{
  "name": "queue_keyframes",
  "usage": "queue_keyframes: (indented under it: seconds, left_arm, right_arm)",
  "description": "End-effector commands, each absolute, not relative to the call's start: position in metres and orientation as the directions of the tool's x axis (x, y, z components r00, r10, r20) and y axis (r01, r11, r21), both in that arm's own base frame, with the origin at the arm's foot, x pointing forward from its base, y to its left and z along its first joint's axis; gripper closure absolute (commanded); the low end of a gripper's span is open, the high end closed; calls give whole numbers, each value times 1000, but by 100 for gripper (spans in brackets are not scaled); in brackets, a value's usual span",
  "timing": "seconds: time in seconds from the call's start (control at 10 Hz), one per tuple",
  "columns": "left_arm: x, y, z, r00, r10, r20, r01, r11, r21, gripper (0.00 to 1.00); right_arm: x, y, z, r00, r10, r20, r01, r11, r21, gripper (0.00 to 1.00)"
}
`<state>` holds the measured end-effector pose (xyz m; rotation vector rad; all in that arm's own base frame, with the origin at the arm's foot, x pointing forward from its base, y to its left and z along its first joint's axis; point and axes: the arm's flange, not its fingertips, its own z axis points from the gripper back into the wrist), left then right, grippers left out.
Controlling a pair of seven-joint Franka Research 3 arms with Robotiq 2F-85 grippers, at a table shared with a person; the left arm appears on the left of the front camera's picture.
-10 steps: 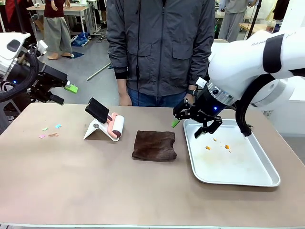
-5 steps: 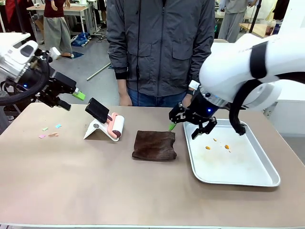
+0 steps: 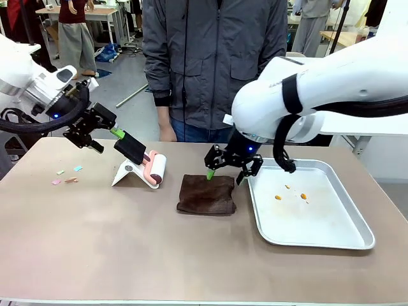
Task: Clean the surface of the table.
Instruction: Hold the Lint Roller with your left hand and the towel with your right hand.
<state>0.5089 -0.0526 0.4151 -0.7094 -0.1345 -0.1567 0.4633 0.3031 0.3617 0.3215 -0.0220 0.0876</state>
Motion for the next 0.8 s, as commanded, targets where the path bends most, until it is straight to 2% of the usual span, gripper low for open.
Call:
queue_keyframes:
  seconds: [0.0,0.7]
  left_arm:
    - [528,-62,416,987,-78,140,151,744,-650,0]
    - [547,-77,392,990,-99,101,141,728,-671,0]
  right_arm:
    - [476,324,360,998,69,5,-68,962,263,0]
    - [487,344,329,1000,1,-19,0,998,63,0]
